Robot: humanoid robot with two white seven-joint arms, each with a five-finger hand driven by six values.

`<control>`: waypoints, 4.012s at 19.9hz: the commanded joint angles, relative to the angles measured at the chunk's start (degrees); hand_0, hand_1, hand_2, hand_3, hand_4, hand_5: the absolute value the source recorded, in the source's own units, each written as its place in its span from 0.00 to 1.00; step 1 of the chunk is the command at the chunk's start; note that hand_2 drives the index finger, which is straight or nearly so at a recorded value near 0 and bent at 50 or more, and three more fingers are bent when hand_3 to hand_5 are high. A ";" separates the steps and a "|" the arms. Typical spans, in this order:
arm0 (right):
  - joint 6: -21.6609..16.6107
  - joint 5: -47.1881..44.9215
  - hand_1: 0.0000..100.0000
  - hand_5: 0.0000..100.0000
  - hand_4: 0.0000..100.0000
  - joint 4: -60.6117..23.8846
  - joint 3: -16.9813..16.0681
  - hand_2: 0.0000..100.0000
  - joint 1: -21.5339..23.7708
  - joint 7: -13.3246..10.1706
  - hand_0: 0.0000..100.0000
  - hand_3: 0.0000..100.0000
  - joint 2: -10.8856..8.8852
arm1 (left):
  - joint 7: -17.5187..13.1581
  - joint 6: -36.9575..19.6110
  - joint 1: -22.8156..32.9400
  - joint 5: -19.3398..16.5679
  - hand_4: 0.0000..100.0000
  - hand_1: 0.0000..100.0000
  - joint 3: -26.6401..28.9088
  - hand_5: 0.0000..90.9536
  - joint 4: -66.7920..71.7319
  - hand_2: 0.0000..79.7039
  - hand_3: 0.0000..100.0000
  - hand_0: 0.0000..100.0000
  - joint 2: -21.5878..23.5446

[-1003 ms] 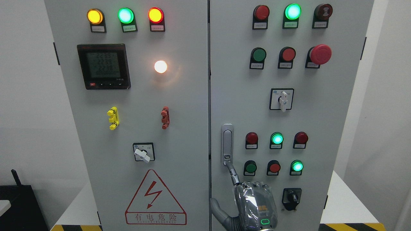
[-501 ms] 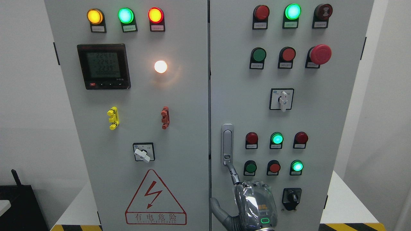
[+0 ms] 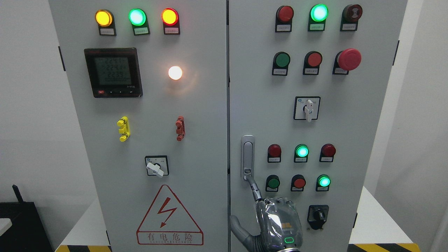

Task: Release door handle

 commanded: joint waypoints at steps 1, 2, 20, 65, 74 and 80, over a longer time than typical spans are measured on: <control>0.03 -0.08 0.24 1.00 0.99 0.23 -0.06 0.00 0.06 0.11 0.30 0.99 0.00 | 0.02 0.05 -1.49 0.00 0.00 0.39 0.97 0.00 0.00 0.00 0.00 0.12 -0.04; 0.12 -0.08 0.23 1.00 0.99 0.23 0.03 0.00 0.06 0.28 0.30 0.99 0.09 | 0.02 0.05 -1.49 0.00 0.00 0.39 0.97 0.00 0.00 0.00 0.00 0.12 0.05; 0.12 -0.16 0.23 1.00 0.99 0.23 0.38 0.00 0.59 1.60 0.30 0.99 0.09 | 0.02 0.05 -1.49 0.00 0.00 0.39 0.97 0.00 0.00 0.00 0.00 0.12 -0.04; 3.55 -0.16 0.00 0.97 0.89 -4.87 -0.33 1.00 -1.78 2.39 0.41 1.00 0.70 | 0.02 0.05 -1.49 0.00 0.00 0.39 0.97 0.00 0.00 0.00 0.00 0.12 -0.04; 6.45 0.19 0.02 0.98 0.89 -3.38 -0.06 1.00 -6.35 5.29 0.38 1.00 0.70 | 0.02 0.05 -1.49 0.00 0.00 0.39 0.97 0.00 0.00 0.00 0.00 0.12 0.05; 6.80 0.19 0.03 0.98 0.90 -1.36 -0.15 1.00 -9.17 5.56 0.38 1.00 0.70 | 0.02 0.05 -1.49 0.00 0.00 0.39 0.97 0.00 0.00 0.00 0.00 0.12 0.05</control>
